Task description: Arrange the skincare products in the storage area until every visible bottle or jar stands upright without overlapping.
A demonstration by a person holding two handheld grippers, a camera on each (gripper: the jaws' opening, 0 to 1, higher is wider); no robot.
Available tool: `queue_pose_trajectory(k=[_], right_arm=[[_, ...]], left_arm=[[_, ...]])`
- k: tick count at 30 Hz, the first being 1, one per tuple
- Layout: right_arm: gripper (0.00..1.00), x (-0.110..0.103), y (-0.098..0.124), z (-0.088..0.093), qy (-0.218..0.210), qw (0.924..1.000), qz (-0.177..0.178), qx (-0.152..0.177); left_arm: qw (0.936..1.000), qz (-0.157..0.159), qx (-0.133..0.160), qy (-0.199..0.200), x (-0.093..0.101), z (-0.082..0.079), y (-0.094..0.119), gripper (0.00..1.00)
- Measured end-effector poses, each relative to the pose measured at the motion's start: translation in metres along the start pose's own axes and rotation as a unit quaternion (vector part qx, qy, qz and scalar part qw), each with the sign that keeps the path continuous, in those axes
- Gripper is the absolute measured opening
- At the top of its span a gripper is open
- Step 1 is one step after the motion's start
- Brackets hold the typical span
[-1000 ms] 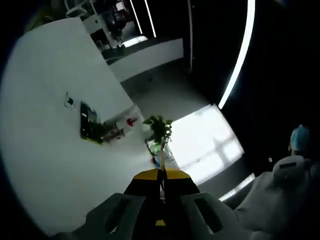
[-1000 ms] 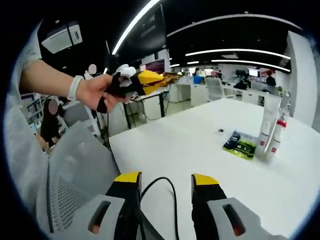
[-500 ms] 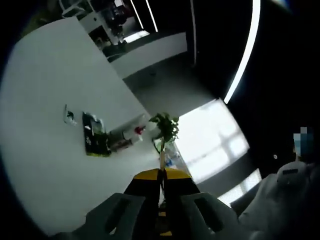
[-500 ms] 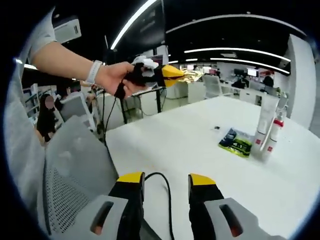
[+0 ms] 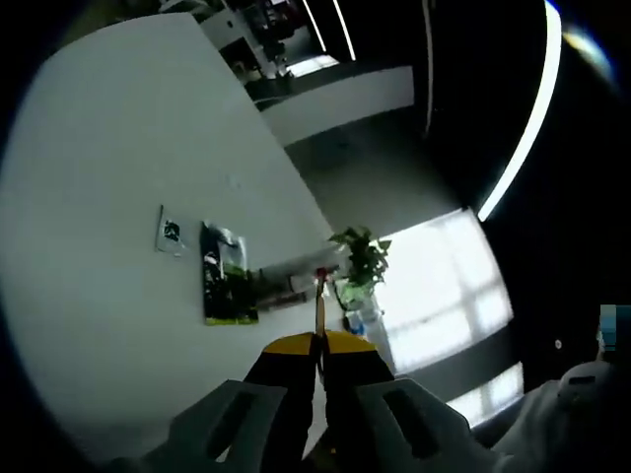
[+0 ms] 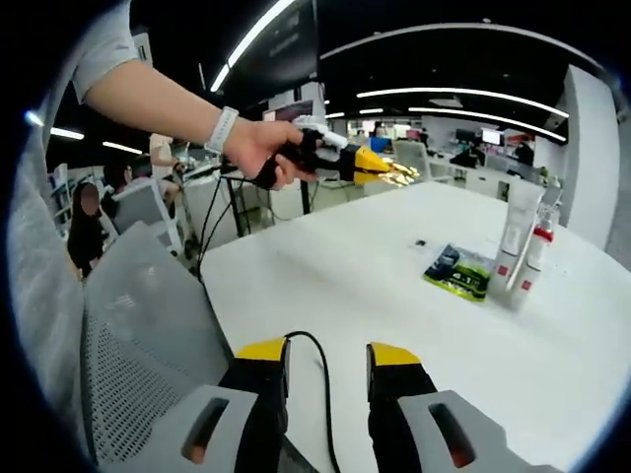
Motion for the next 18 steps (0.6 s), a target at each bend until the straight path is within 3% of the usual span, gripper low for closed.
queue_pose_trajectory(k=[7, 14, 18], right_arm=[[0.26, 0.000, -0.001, 0.002, 0.003, 0.9999, 0.001, -0.010], [0.26, 0.001, -0.001, 0.004, -0.002, 0.9999, 0.004, -0.015], [0.26, 0.000, -0.002, 0.004, 0.004, 0.9998, 0.003, -0.021]], left_arm=[[0.9989, -0.041, -0.012, 0.021, -0.023, -0.006, -0.015, 0.00], [0.9955, -0.080, -0.037, 0.035, -0.046, 0.002, -0.029, 0.00], [0.9936, -0.093, -0.035, 0.053, -0.058, 0.003, -0.039, 0.00]])
Point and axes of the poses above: the point that each gripper's makers call its tool centre point, and the gripper's own axes: y roughly backward along the fingers, x roughly to its right, z roughly out of its underside, the point moved 9 cm from there along y, roughly backward along the fingers, and after that the axes turned 4 degrees about x, right-handed, at the moved point
